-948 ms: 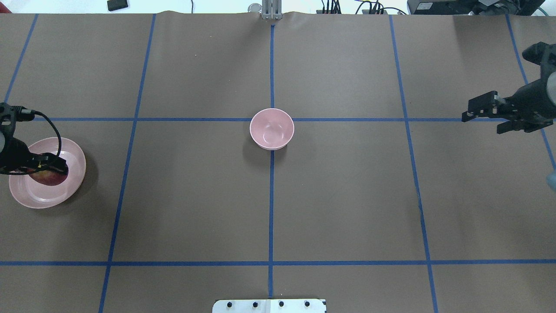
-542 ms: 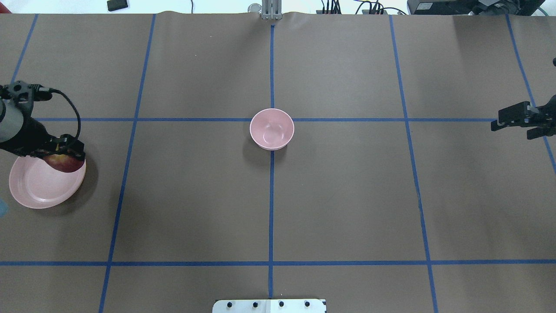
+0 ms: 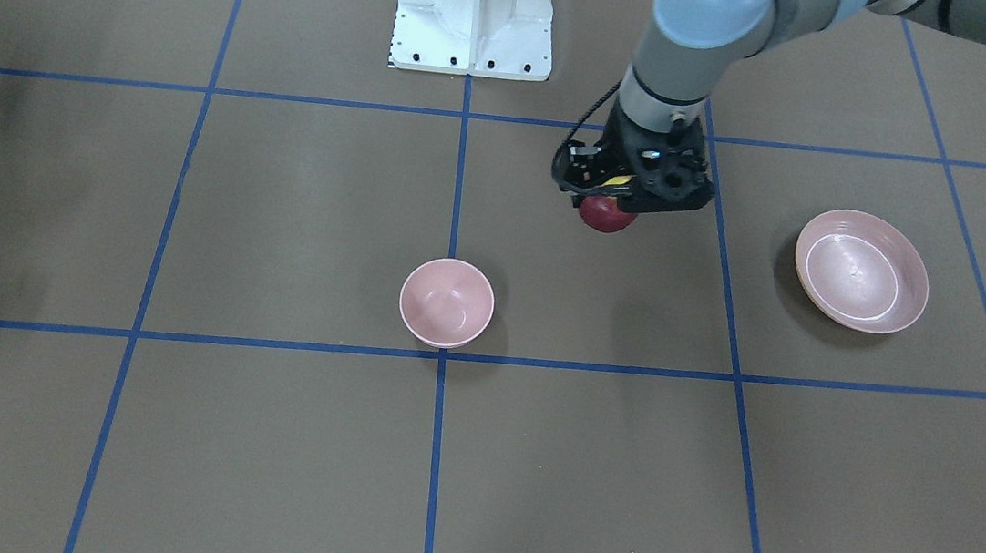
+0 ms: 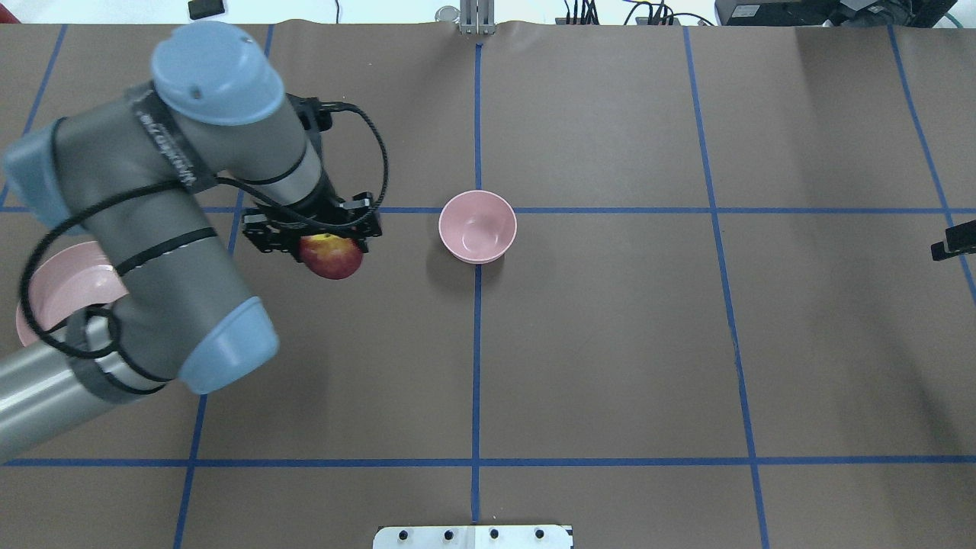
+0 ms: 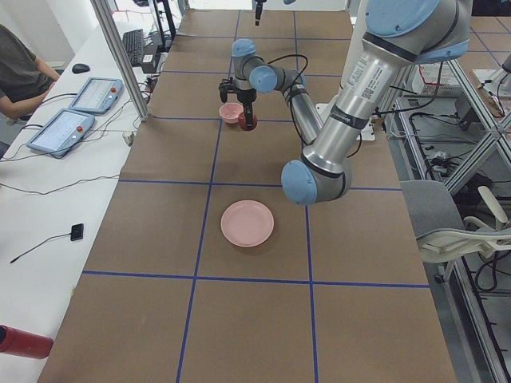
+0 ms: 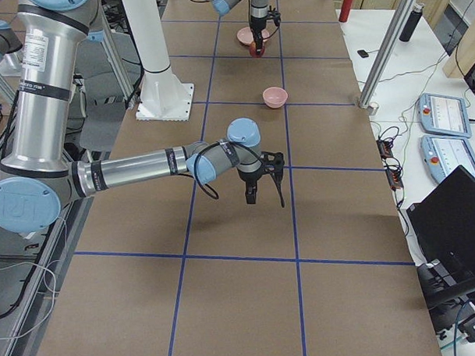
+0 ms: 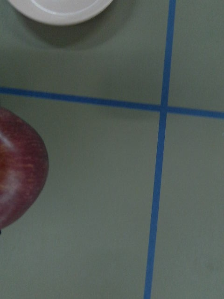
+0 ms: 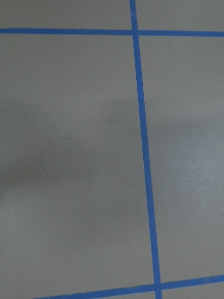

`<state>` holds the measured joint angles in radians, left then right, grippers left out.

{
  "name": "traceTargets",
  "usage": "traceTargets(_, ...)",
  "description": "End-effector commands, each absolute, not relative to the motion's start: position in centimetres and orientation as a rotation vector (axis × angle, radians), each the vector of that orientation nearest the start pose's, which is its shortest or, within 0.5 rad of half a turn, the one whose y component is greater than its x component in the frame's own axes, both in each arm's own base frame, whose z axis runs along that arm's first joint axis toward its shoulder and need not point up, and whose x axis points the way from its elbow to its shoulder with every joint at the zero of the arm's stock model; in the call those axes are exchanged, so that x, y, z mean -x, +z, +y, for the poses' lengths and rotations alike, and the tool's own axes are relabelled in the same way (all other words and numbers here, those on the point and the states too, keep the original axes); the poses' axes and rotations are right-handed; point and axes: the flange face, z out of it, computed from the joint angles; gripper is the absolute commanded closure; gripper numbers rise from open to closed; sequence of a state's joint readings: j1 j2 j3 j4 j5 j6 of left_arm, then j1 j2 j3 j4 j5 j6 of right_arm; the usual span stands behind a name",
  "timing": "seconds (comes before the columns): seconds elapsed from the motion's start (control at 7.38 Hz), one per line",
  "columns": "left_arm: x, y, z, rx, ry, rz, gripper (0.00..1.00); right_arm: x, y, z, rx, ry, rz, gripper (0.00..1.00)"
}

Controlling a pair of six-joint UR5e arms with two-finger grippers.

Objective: Move apple from plate to bowl
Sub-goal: 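Carry the apple with the left gripper over the pink bowl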

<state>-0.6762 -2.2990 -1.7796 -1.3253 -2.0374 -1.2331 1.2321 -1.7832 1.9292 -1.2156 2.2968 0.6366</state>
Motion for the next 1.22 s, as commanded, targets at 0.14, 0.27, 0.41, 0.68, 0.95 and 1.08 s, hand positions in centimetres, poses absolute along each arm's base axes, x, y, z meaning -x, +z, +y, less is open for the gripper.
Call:
traceTargets(0.14, -57.3, 12.9, -52.7, 0.048, -0.164, 0.826, 1.0, 7.7, 54.9, -42.1, -0.079, 0.083, -0.851, 0.0)
traceTargets(0.27, -57.4, 12.6, -52.7, 0.05, -0.158, 0.832, 1.0, 7.7, 54.9, -42.1, -0.077, 0.085, -0.851, 0.0)
traceTargets(0.41, -57.5, 12.5, -52.7, 0.037, -0.124, 0.833, 1.0, 7.7, 54.9, -42.1, -0.077, 0.085, -0.851, 0.0)
traceTargets(0.68, -58.8, 13.7, -53.6, 0.03, -0.096, 0.82, 1.0, 7.7, 55.0, -42.1, -0.075, 0.086, -0.85, 0.0)
traceTargets(0.95, -59.6, 13.4, -54.1, 0.016, -0.085, 0.843, 1.0, 7.7, 55.0, -42.1, -0.075, 0.087, -0.85, 0.0)
traceTargets(1.08, -59.7, 13.4, -54.1, 0.016, -0.085, 0.842, 1.0, 7.7, 55.0, -42.1, -0.073, 0.088, -0.849, 0.0)
